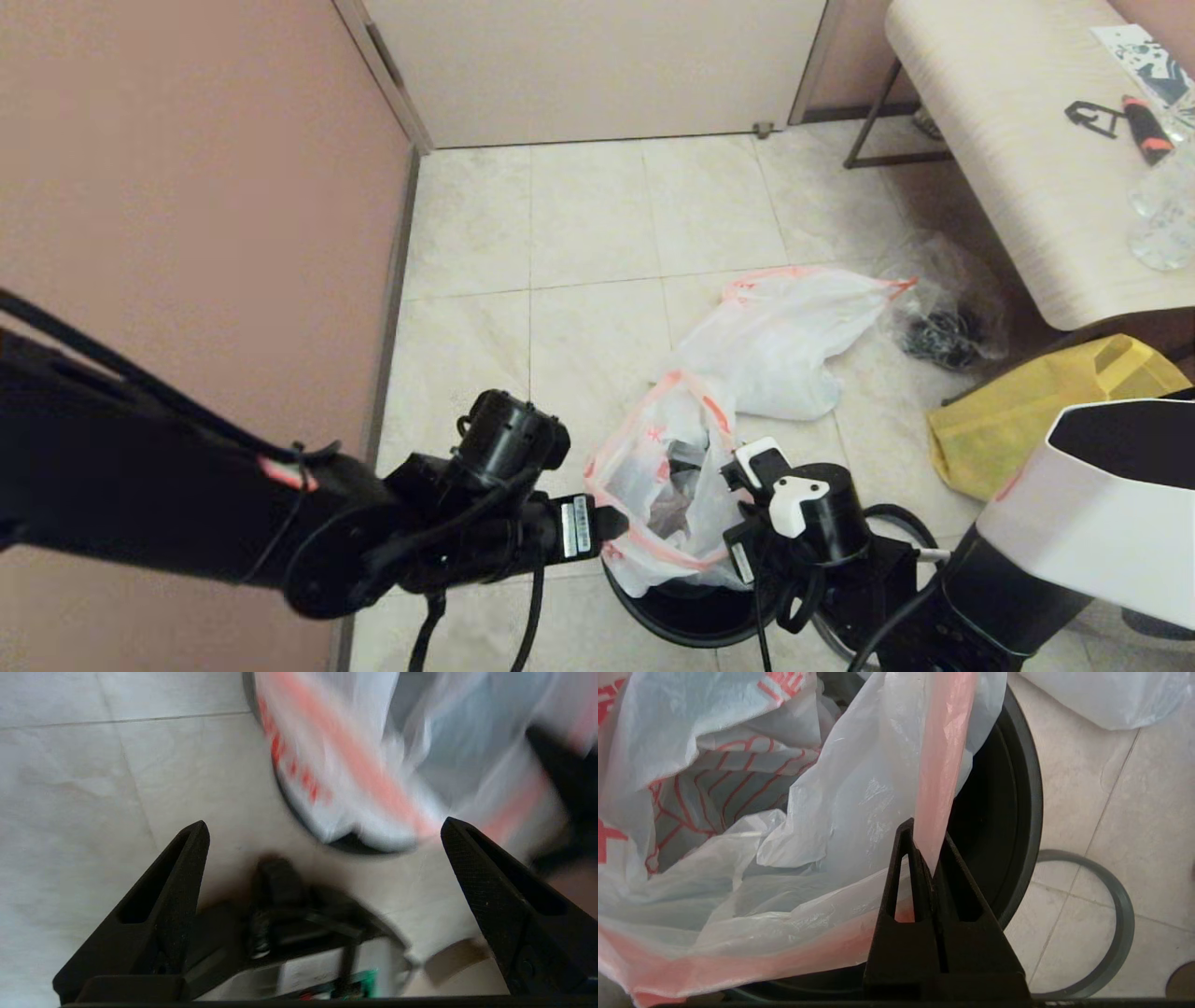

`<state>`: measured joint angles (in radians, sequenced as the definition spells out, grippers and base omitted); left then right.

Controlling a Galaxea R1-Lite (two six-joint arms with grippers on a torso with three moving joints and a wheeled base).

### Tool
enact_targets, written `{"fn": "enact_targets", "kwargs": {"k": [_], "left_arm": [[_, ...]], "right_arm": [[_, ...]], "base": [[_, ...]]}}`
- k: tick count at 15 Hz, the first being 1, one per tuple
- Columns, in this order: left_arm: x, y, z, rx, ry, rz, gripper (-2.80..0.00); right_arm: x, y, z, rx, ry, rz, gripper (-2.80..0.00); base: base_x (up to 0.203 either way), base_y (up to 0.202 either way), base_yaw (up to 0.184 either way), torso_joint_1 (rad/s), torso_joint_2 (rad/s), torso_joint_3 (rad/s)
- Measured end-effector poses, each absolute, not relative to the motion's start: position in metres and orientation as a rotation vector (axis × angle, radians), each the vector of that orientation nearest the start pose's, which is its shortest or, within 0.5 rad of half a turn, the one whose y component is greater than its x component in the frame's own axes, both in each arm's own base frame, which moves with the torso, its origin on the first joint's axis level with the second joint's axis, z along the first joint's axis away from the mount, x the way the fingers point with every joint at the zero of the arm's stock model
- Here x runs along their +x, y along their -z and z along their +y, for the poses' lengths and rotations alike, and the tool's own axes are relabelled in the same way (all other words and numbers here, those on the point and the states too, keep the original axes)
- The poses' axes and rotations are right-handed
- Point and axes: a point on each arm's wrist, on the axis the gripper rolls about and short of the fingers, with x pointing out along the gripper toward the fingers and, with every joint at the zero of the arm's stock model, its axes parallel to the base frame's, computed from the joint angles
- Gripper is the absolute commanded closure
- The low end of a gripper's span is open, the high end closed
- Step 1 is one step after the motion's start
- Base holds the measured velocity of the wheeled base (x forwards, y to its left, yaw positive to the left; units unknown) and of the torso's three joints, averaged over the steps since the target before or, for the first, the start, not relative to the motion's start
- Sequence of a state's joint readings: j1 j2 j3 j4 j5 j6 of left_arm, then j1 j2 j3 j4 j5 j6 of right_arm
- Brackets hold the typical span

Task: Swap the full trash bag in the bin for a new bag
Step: Put the new garbage bag on the trash can

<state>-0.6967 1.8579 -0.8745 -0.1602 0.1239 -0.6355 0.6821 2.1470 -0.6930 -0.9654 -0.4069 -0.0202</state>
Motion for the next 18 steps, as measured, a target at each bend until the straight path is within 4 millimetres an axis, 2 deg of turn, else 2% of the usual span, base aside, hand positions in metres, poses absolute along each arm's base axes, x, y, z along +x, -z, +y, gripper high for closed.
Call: {"fn": "enact_targets", "kwargs": {"k": [4, 5, 7, 13, 18], "left_arm": [[0.285, -0.114, -0.213, -0.369, 0.253, 1.006, -2.8], [0.293, -0.11, -0.216, -0.377, 0.229, 1.042, 0.0], [0.301, -0.101, -0.221, -0.377, 0.206, 1.079, 0.0], [0.307, -0.078, -0.226, -0.352, 0.186, 1.125, 0.0], [0.304, -0.079, -0.223, -0.347, 0.18, 1.13, 0.0]], "right_arm": [[0.276, -0.04, 0.213, -0.284, -0.264, 0.411, 0.0], [0.277, -0.04, 0.213, -0.284, -0.263, 0.409, 0.0], [0.277, -0.041, 0.214, -0.282, -0.263, 0.406, 0.0], [0.279, -0.043, 0.215, -0.279, -0.251, 0.395, 0.0], [0.274, -0.052, 0.213, -0.272, -0.255, 0.387, 0.0]], "base": [[0.0, 0.0, 0.0, 0.0, 0.0, 0.0], [0.0, 0.0, 0.0, 0.0, 0.0, 0.0], [0.0, 0.0, 0.0, 0.0, 0.0, 0.0], [0.0, 0.0, 0.0, 0.0, 0.0, 0.0], [0.0, 0.0, 0.0, 0.0, 0.0, 0.0]]}}
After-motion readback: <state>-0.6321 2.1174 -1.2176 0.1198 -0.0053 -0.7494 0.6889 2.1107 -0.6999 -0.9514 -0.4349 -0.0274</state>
